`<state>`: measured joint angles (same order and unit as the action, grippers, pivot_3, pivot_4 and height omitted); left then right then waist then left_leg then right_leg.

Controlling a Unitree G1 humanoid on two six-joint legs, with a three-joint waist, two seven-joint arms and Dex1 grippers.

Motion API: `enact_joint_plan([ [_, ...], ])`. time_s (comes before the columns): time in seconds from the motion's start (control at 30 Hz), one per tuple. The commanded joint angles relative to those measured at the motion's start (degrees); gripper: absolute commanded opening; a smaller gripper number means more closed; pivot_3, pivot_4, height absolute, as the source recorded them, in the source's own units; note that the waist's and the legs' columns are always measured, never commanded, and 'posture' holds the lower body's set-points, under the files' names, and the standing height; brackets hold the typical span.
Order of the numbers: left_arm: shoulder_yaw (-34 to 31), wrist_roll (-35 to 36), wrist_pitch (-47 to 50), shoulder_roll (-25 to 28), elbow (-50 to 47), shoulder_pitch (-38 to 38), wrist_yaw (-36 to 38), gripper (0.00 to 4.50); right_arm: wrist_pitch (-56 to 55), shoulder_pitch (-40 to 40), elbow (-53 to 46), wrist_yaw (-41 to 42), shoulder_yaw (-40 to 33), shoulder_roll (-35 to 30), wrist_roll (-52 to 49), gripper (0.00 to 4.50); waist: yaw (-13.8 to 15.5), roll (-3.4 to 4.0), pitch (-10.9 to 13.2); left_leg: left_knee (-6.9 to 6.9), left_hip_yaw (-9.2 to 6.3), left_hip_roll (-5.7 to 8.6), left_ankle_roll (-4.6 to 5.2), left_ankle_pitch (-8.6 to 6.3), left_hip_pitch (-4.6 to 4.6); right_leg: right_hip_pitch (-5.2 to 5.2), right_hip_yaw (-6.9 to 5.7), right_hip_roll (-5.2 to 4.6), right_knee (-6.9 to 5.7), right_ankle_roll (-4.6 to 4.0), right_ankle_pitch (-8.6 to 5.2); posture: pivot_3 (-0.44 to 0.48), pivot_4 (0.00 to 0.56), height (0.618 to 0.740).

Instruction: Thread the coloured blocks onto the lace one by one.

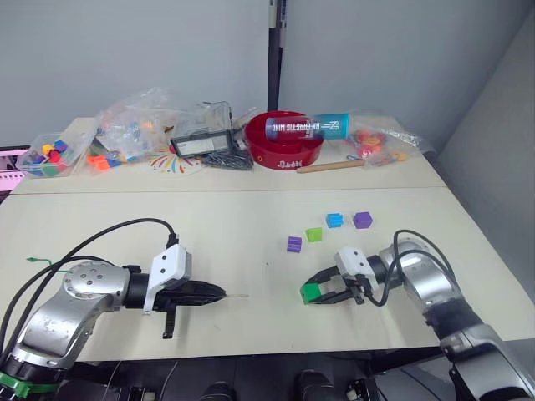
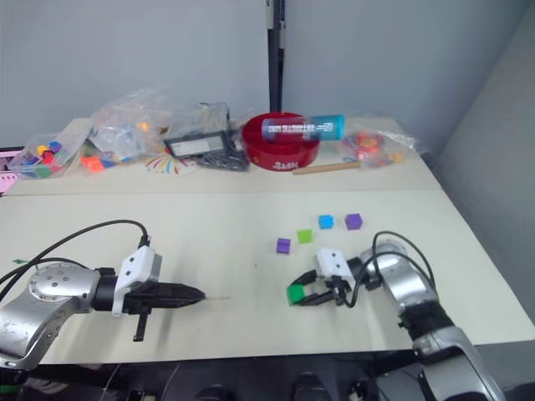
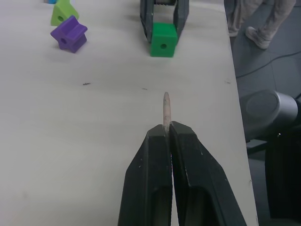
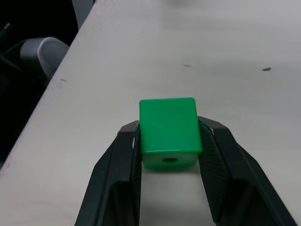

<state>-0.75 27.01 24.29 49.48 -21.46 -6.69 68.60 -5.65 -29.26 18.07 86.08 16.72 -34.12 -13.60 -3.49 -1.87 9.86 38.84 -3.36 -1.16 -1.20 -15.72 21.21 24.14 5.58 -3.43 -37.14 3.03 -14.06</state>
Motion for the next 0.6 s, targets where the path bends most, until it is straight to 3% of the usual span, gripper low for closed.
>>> enact_joint_plan([
  [0.03, 2.12, -1.46, 0.11, -1.54, -2.14, -1.70, -2.98, 0.00, 7.68, 4.41, -10.31, -6.21, -0.44, 1.71, -1.33, 1.16, -0.01, 0.00, 0.00, -0.01, -0.01, 0.00, 0.00, 0.00, 0.01, 0.01, 0.00, 0.00, -0.01, 0.00, 0.00, 0.000, 0.150, 0.740],
  [0.23, 6.75, -4.53, 2.28, -3.82, -3.54, -3.93, -7.76, 0.00, 19.19, 8.31, -22.55, -16.21, 1.19, 3.17, 1.57, 1.16, -0.13, 0.02, -0.01, 0.01, 0.01, 0.01, -0.01, 0.01, 0.00, 0.02, 0.01, 0.02, -0.01, 0.00, 0.00, 0.000, 0.150, 0.740],
  [0.6, 12.40, -9.75, 1.86, -5.05, -2.85, -3.96, -9.81, 0.00, 17.74, 9.79, -20.82, -19.58, 3.23, 1.96, 5.80, 1.16, -0.01, 0.00, -0.01, 0.05, 0.02, 0.02, -0.02, 0.02, -0.07, -0.10, 0.01, 0.03, 0.03, 0.01, -0.01, 0.000, 0.150, 0.740],
])
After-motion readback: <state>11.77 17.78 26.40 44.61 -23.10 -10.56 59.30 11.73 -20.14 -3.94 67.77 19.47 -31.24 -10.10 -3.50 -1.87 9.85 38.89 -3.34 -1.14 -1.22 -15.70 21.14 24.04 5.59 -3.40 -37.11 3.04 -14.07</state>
